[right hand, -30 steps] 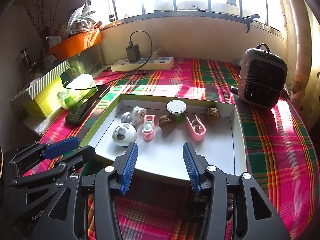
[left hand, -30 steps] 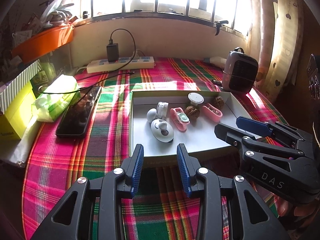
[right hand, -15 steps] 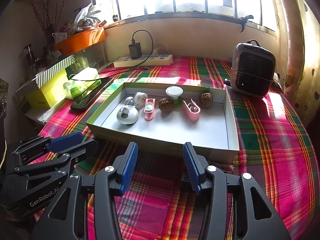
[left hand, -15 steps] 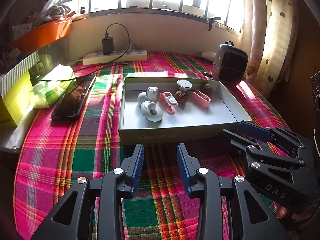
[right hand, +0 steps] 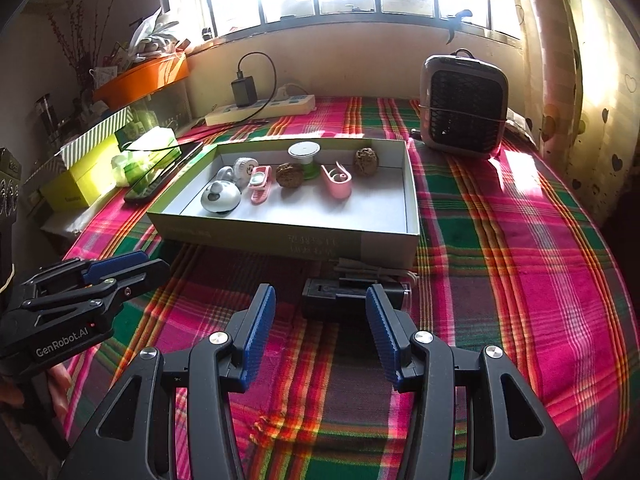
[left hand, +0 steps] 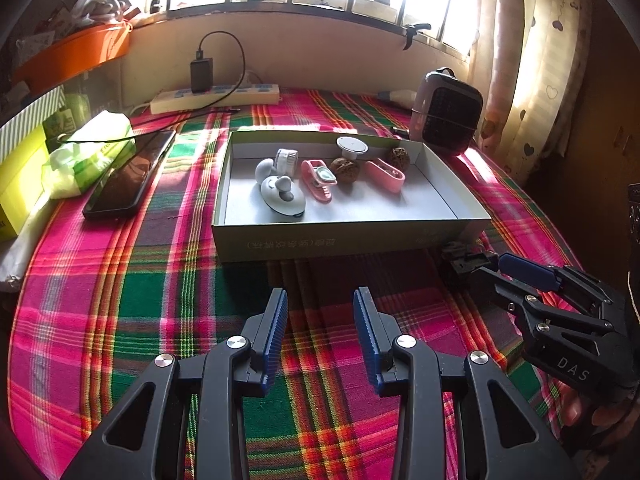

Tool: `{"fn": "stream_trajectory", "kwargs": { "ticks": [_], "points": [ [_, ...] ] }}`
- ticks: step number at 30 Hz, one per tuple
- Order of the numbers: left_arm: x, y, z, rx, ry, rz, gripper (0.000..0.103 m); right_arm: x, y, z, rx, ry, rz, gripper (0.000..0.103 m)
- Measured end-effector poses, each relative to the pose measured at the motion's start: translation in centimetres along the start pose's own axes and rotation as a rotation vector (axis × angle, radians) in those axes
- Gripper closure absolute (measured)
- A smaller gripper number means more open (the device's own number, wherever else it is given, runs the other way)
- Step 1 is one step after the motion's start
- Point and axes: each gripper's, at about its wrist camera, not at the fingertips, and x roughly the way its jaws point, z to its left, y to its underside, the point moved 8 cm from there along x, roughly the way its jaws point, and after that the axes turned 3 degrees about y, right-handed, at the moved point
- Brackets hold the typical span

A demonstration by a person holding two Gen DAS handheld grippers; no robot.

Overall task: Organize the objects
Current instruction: 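Withdraw both open tools out of the box, then move the left tool onto the black rectangular device while the right tool approaches the white cable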

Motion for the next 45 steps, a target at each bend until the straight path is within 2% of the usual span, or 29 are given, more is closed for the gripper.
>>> {"fn": "stream_trajectory", "kwargs": {
  "ticks": [11,15,27,36,42,45],
  "points": [
    [0.9,0.4,-0.9,0.011,0.027,0.028,0.070,0.3,0.1,-2.8,0.076,0.010,0.013,0.054],
    [1.3,0.5,-1.0,0.012,0.030,0.037,0.070,1.1,0.0,-3.1,0.091,-0.037,0.045,0.054],
    [1.9,0.6,-1.2,0.016,0.032,0.054,0.070,1.8,0.1,-2.2,0.075,-0.102,0.076,0.053],
    [2.0,0.5,-1.0,0.010,0.025,0.057,0.070,1.0,1.3,0.3,0.039,-0.216,0.105,0.053],
    [2.0,0.5,-0.9,0.007,0.023,0.058,0.070,0.9,0.6,-0.3,0.040,-0.188,0.076,0.053],
    [2.0,0.6,-1.0,0.009,0.023,0.062,0.070,2.0,0.1,-0.8,0.052,-0.178,0.093,0.053]
  ]
}}
